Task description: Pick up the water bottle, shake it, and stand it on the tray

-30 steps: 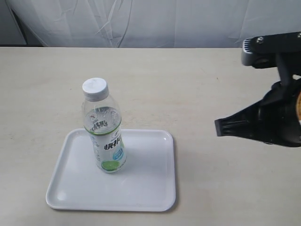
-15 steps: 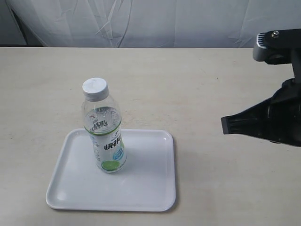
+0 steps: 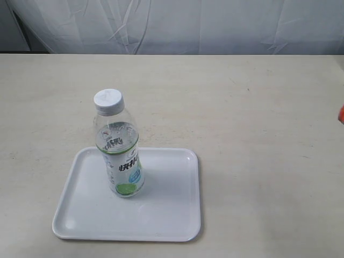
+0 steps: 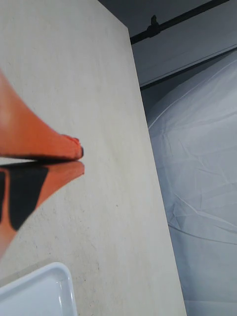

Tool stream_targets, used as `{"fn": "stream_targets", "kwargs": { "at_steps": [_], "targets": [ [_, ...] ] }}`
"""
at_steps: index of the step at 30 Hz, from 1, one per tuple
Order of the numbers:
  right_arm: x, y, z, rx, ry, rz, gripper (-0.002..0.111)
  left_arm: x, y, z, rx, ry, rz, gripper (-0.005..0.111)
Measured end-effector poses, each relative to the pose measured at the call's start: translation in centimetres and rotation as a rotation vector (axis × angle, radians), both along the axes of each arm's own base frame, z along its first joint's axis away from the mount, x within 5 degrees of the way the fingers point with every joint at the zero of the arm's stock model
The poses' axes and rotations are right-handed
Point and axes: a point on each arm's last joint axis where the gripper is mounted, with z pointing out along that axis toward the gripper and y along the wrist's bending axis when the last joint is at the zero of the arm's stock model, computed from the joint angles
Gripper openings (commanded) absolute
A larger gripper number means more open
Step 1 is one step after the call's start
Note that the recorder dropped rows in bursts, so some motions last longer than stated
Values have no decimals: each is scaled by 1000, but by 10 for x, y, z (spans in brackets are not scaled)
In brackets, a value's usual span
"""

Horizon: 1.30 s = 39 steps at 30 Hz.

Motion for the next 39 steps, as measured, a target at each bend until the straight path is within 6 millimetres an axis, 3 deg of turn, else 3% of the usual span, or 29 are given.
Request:
{"fn": "stream_targets", "kwargs": {
  "at_steps": [7, 20, 25, 33, 39],
  "targets": [
    [-22, -33, -41, 139, -139, -213, 0, 0, 0, 0, 0, 0, 0, 0],
    [-37, -51, -84, 284, -168, -477, 0, 0, 0, 0, 0, 0, 0, 0],
    [-39, -55, -87, 254, -184, -538, 0, 0, 0, 0, 0, 0, 0, 0],
    [-39, -53, -90, 70, -191, -469, 0, 0, 0, 0, 0, 0, 0, 0],
    [-40, -52, -91, 72, -177, -461, 0, 0, 0, 0, 0, 0, 0, 0]
  ]
}}
